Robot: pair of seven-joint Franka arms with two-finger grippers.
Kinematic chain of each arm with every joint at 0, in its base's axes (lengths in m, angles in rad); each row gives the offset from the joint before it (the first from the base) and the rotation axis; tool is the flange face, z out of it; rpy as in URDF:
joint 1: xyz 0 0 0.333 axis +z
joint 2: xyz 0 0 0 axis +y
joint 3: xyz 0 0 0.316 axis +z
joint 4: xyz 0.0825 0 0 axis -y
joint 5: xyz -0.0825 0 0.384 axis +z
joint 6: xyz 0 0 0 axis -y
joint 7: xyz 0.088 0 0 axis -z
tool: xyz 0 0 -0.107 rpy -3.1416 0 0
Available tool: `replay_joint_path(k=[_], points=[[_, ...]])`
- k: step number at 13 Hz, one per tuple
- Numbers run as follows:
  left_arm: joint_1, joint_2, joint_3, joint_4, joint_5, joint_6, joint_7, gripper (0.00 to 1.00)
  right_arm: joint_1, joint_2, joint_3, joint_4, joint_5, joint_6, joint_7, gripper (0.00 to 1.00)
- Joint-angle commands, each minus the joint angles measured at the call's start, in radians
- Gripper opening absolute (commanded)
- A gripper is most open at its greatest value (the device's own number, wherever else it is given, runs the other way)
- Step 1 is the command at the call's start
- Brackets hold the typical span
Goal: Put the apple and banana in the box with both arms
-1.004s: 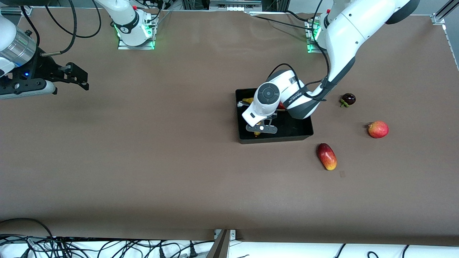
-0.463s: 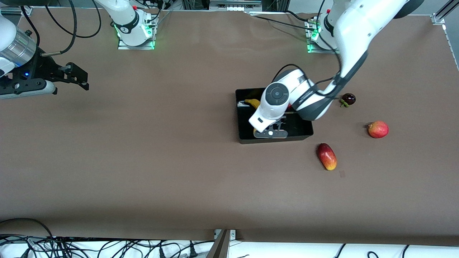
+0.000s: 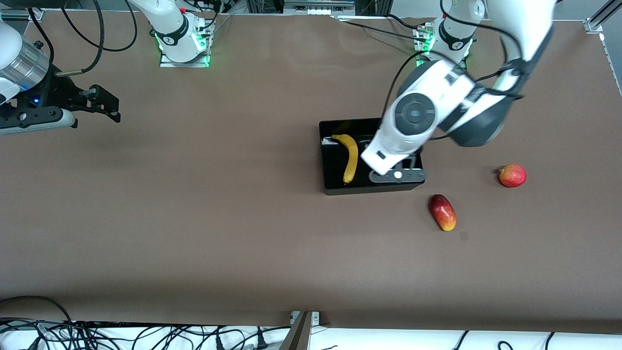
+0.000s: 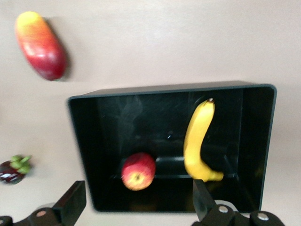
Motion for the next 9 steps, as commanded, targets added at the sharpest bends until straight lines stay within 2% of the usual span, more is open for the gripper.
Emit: replay_joint_path(k=[1,4,5,6,8,9], points=[[0.104,-0.013,-0.012,0.107,-0.065,-0.171,0.220,1.00,0.003,0.003,0.000,0.015,-0.004,-0.010,-0.003,1.00],[0.268,-0.058,-0.006,0.115,-0.077,-0.209,0.504,1.00,0.003,0.003,0.000,0.015,-0.004,-0.010,-0.003,1.00],[0.259,-0.125,0.042,0.103,-0.098,-0.207,0.572,1.00,0.003,0.003,0.000,0.015,-0.004,-0.010,-0.003,1.00],[0.204,-0.171,0.149,0.096,-0.109,-0.203,0.609,1.00,0.003,0.003,0.000,0.015,-0.004,-0.010,-0.003,1.00],[0.046,-0.280,0.437,0.081,-0.210,-0.200,0.644,1.00,0.003,0.003,0.000,0.015,-0.004,-0.010,-0.003,1.00],[-0.030,-0.337,0.565,0.045,-0.256,-0.183,0.649,1.00,0.003,0.003,0.000,0.015,-0.004,-0.010,-0.003,1.00]])
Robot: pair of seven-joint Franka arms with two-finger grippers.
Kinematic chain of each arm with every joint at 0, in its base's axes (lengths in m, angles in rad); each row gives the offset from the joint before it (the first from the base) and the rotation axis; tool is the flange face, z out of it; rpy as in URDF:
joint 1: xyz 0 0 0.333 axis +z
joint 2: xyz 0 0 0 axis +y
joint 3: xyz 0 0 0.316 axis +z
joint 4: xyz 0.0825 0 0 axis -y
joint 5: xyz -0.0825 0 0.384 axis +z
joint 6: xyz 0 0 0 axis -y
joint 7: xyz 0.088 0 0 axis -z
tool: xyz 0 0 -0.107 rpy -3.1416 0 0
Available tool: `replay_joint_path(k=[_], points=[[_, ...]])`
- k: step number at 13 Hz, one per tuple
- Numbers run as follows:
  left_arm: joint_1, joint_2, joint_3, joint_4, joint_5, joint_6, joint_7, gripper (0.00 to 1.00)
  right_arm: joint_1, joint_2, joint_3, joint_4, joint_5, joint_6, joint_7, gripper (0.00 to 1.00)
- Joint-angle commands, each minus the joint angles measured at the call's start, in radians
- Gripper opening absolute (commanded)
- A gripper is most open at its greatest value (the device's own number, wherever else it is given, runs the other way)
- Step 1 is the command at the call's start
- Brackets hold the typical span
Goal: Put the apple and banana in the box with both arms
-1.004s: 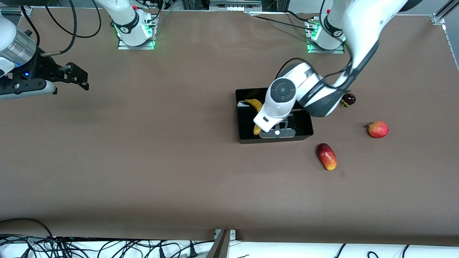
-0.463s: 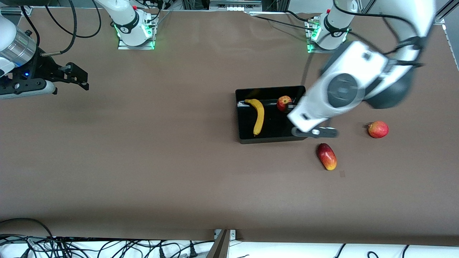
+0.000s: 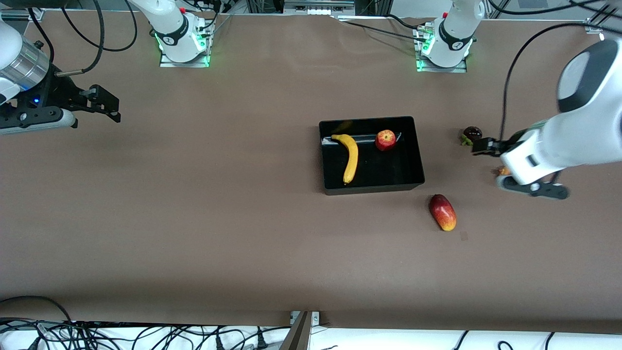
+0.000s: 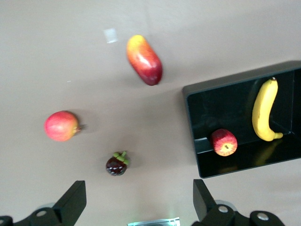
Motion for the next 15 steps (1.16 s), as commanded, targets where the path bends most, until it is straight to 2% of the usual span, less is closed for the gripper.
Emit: replay_joint_path(k=[1,3,5,11,15], points=[[-0.205,-0.198,0.315,-0.127,-0.091,0.057,0.037,1.00,0.003,0.003,0.000,0.015,-0.004,-0.010,-0.003,1.00],[-0.268,-0.325,0.413,-0.303,-0.094,0.192,0.041,1.00,0.003,0.003,0.000,0.015,-0.004,-0.010,-0.003,1.00],[-0.308,-0.413,0.461,-0.439,-0.093,0.287,0.043,1.00,0.003,0.003,0.000,0.015,-0.004,-0.010,-0.003,1.00],[-0.284,-0.410,0.449,-0.444,-0.088,0.291,0.053,1.00,0.003,0.003,0.000,0.015,-0.004,-0.010,-0.003,1.00],[-0.242,-0.412,0.414,-0.442,-0.088,0.289,0.073,1.00,0.003,0.003,0.000,0.015,-0.004,-0.010,-0.003,1.00]])
